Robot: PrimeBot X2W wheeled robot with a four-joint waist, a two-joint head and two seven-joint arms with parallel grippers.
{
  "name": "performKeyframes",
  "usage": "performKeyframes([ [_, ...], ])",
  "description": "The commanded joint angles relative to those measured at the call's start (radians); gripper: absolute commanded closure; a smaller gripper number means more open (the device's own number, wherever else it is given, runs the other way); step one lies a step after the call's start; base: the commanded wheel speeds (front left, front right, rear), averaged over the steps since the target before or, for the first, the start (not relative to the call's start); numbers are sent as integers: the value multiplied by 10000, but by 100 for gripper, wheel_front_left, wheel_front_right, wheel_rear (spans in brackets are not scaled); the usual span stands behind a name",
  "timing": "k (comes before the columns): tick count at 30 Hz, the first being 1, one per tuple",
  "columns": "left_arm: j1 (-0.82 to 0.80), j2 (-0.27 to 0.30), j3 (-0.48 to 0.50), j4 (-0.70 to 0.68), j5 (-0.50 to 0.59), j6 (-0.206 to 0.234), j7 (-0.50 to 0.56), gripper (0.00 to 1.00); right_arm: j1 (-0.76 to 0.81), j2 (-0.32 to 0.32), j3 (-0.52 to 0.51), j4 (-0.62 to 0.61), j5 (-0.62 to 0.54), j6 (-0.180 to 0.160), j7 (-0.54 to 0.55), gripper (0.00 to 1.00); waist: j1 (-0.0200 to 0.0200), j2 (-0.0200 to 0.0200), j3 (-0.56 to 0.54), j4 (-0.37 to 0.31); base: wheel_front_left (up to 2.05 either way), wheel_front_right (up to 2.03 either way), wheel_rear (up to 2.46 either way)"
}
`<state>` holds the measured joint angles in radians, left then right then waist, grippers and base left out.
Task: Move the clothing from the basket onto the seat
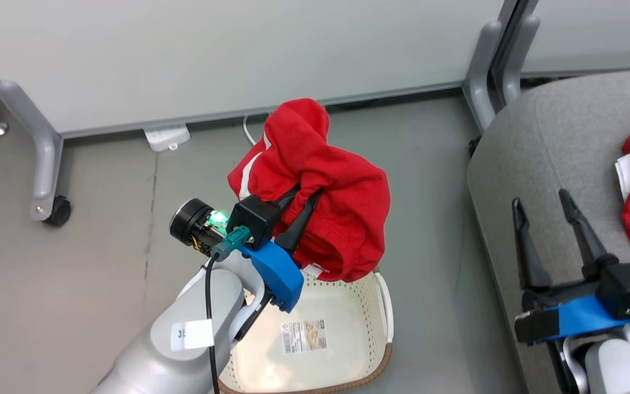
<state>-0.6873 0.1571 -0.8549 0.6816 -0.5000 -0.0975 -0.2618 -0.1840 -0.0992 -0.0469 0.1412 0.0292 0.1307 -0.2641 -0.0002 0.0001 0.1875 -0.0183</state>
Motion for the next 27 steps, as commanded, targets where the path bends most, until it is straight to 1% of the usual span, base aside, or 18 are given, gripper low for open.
performKeyframes([
  [1, 154, 2, 111, -127, 84, 10, -45, 100, 263, 34, 60, 42, 21, 1, -6, 0, 2, -1, -396, 30, 0, 0, 0],
  [8, 494, -88, 481, -469, 246, -56, -45, 100, 766, 43, 320, 161, 100, 1, -6, 0, 2, -1, -975, 88, 0, 0, 0],
  [16, 569, -141, 596, -432, 409, -154, -46, 100, 962, 1, 731, 148, 203, 1, -5, 0, 2, -1, -1212, 137, 0, 0, 0],
  [27, 466, -240, 742, -405, 566, -248, -46, 100, 806, 86, 2059, 168, 412, 1, -5, 0, 2, -1, -1112, 239, 0, 0, 0],
])
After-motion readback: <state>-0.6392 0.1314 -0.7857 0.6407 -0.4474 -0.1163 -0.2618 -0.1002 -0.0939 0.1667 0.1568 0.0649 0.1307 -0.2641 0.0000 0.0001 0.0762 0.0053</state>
